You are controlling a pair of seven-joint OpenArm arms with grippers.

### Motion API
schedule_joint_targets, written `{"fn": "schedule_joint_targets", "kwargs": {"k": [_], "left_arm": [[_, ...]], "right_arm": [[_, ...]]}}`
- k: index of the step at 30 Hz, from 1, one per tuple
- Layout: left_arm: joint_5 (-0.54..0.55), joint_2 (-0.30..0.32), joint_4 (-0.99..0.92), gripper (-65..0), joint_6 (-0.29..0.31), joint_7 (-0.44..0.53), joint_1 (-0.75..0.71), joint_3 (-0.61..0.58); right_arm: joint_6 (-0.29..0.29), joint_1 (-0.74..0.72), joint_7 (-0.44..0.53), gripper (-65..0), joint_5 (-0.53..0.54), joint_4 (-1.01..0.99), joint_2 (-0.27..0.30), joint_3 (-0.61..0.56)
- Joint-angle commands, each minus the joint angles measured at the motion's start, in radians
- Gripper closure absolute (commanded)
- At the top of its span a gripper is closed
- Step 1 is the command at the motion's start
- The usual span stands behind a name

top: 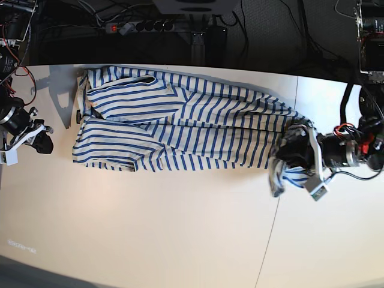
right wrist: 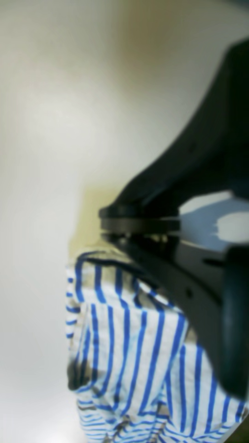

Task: Fold the T-shirt properly
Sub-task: 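Grasp the strip's end with the left gripper and lift it, then carry the held end toward the right gripper, folding the strip in half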

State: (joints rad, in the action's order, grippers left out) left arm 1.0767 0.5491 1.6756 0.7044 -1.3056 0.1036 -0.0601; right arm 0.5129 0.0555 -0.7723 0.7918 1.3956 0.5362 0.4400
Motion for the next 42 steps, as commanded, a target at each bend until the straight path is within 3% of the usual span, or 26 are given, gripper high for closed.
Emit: {"fn": "schedule_joint_targets", "kwargs": {"k": [1,7,16,21,24,26,35,42], "left_arm": [[-0.004,-0.005,0.060,0.0,-0.006,0.045,0.008,-0.024],[-0.200,-0.132,0.139,0.0,-0.006,0.132,0.002,-0.193],[-0.406,-0.293,0.090,0.0,-0.013,0.207,-0.004,-0.323],[-0.417,-0.322,0.070,0.0,-0.012,0.226,-0.004,-0.327],[-0.433,-0.322,0.070,-21.5,-0.013,0.243,-0.004,-0.327],[-0.430,-0.322,0.070,-30.2,-0.013,0.256,-0.004,-0.327],[-0.292,-0.395,0.074,-30.3,-0.013,0.262,-0.003,-0.327],[-0.274,-0.416,0.169,-30.2,-0.012,0.262,0.024,-0.277]], "right_arm": [[0.083,-0.014,0.032,0.0,0.016,0.014,0.026,0.010],[0.083,-0.013,0.031,0.0,0.016,0.014,0.026,0.010],[0.083,-0.013,0.031,0.0,0.016,0.014,0.026,0.010],[0.083,-0.014,0.032,0.0,0.027,0.014,0.026,0.010],[0.083,-0.013,0.032,0.0,0.027,0.014,0.026,0.010],[0.083,-0.014,0.032,0.0,0.027,0.014,0.026,0.010],[0.083,-0.014,0.046,0.0,0.027,0.014,0.026,0.010],[0.083,-0.014,0.046,0.0,0.026,0.014,0.026,0.010]]}}
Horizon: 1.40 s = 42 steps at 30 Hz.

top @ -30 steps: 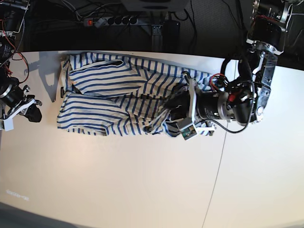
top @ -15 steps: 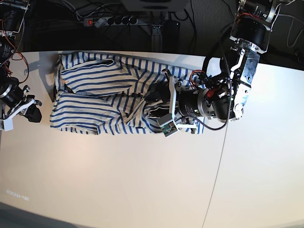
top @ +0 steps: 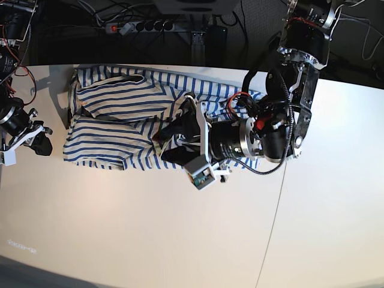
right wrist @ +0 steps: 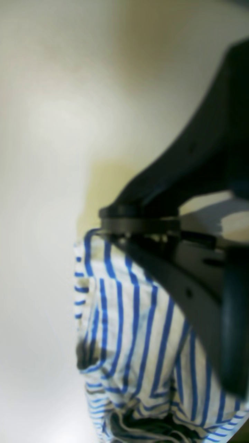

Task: Fold the T-shirt properly
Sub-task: 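Carry the held end toward the right gripper, folding the strip in half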

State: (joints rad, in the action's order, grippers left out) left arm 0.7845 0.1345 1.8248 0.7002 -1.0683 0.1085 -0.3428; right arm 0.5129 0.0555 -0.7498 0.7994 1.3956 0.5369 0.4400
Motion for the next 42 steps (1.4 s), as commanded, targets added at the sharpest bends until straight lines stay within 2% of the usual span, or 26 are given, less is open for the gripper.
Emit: {"fn": "schedule_joint_targets", "kwargs": {"k": [1,3,4,6,8,9,14,22,26,30,36,42], "left_arm": [[0.018,-0.001,0.031,-29.9,-0.008,0.024,0.026,0.033],[0.013,-0.001,0.037,-28.8,-0.008,0.024,0.038,0.100],[0.002,-0.001,0.036,-25.8,-0.007,0.024,0.042,0.138],[-0.003,0.002,0.030,-15.3,-0.007,0.024,0.043,0.216],[-0.003,0.014,0.010,-1.1,-0.006,0.024,0.043,0.274],[-0.003,0.024,-0.003,0.0,-0.004,0.024,0.040,0.293],[0.005,0.085,-0.078,0.0,-0.004,0.025,0.010,0.326],[0.009,0.092,-0.090,0.0,-0.004,0.044,-0.102,0.324],[0.011,0.062,-0.091,0.0,-0.004,0.056,-0.149,0.314],[-0.018,0.027,-0.096,0.0,-0.003,0.081,-0.170,0.224],[-0.190,0.003,-0.157,0.0,-0.005,0.271,-0.157,0.058],[-0.192,-0.023,-0.157,0.0,-0.008,0.256,-0.095,0.057]], "right_arm": [[0.083,-0.014,0.024,0.0,0.014,0.014,0.025,0.010],[0.083,-0.014,0.024,0.0,0.011,0.014,0.025,0.010],[0.083,-0.013,0.024,0.0,0.011,0.014,0.025,0.010],[0.083,-0.014,0.024,0.0,0.011,0.014,0.025,0.010],[0.083,-0.014,0.024,0.0,0.011,0.014,0.025,0.010],[0.083,-0.014,0.024,0.0,0.011,0.014,0.025,0.010],[0.083,-0.013,0.023,0.0,0.010,0.014,0.025,0.010],[0.083,-0.013,0.019,0.0,0.011,0.014,0.025,0.010],[0.083,-0.014,0.016,0.0,0.012,0.014,0.025,0.010],[0.083,-0.014,0.016,0.0,0.012,0.014,0.025,0.010],[0.083,-0.014,0.015,0.0,0.012,0.014,0.025,0.010],[0.083,-0.013,0.014,0.0,0.014,0.014,0.025,0.010]]}}
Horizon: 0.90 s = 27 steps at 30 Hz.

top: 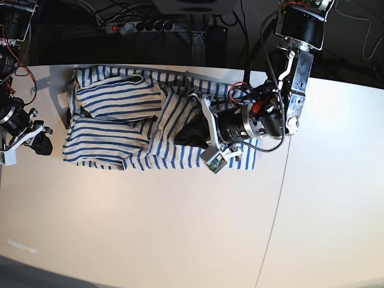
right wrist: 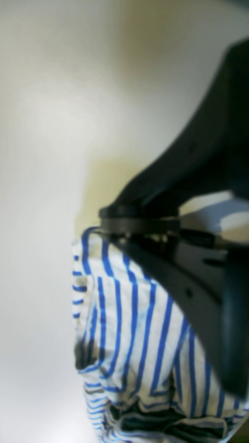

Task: Fold the T-shirt properly
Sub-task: 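Carry the held end toward the right gripper, folding the strip in half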

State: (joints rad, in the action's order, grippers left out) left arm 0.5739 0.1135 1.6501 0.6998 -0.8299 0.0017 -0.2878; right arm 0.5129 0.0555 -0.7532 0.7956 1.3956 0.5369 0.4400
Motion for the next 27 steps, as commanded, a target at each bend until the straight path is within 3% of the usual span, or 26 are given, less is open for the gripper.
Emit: {"fn": "schedule_joint_targets", "kwargs": {"k": [1,7,10,14,16,19,21,27], "left_arm": [[0.021,0.000,0.018,0.0,-0.008,0.009,0.024,0.002],[0.126,0.001,0.019,0.0,-0.007,-0.186,0.093,0.040],[0.232,0.007,0.019,0.0,-0.007,-0.259,0.098,0.103],[0.333,0.026,0.019,0.0,-0.005,-0.304,0.098,0.175],[0.343,0.044,0.019,0.0,-0.003,-0.304,0.098,0.192],[0.343,0.082,0.019,-14.5,-0.004,-0.304,0.095,0.192],[0.343,0.107,0.019,-19.7,-0.004,-0.304,0.092,0.192],[0.343,0.170,0.019,-20.1,-0.004,-0.304,0.089,0.192]], "right_arm": [[0.083,-0.013,0.014,0.0,0.021,0.014,0.025,0.010],[0.083,-0.016,-0.027,0.0,0.088,0.019,0.034,0.015],[0.082,-0.016,-0.032,0.0,0.095,0.019,0.054,0.035],[0.082,-0.014,-0.033,-28.6,0.091,0.018,0.118,0.050],[0.079,-0.010,-0.040,-38.9,0.092,0.013,0.167,0.050],[0.075,-0.006,-0.081,-40.8,0.121,-0.023,0.238,0.048],[0.075,0.006,-0.103,-40.8,0.172,-0.062,0.278,0.042],[0.076,0.008,-0.122,-44.6,0.270,-0.229,0.307,-0.058]]}}
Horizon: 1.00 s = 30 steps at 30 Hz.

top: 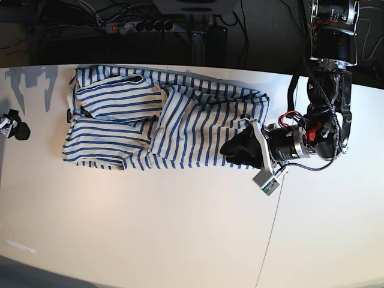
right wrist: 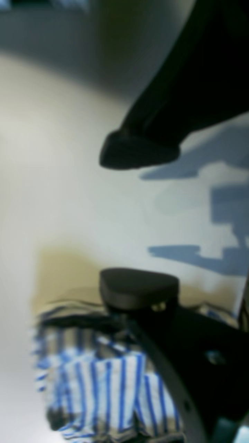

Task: Fold the T-shirt properly
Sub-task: 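Carry the held end toward the right gripper, folding the strip in half, then release the left gripper and move the right gripper to the folded edge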

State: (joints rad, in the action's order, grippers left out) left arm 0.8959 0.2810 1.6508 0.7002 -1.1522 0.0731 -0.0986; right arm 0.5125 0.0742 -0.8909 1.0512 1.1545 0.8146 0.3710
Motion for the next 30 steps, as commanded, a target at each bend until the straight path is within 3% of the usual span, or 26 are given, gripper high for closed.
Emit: {"fn": "schedule_joint_targets", "kwargs": {"k": [1,5,20,30], "left_arm": [[0.021,0.005,0.018,-20.1,-0.004,0.019,0.016,0.003],[0.021,0.007,0.018,-20.1,-0.004,0.027,0.016,0.003],[0.011,0.008,0.018,-20.1,-0.004,0.029,0.014,0.003],[0.003,0.008,0.018,-20.1,-0.004,0.028,0.007,0.003]], "right_arm": [[0.076,-0.011,0.015,-44.6,0.024,-0.012,0.029,-0.012],[0.078,-0.016,0.014,-44.6,0.047,-0.046,0.008,-0.072],[0.079,-0.015,-0.039,-44.6,0.122,-0.046,-0.137,-0.085],[0.079,-0.010,-0.075,-44.6,0.143,-0.046,-0.147,-0.204]]}}
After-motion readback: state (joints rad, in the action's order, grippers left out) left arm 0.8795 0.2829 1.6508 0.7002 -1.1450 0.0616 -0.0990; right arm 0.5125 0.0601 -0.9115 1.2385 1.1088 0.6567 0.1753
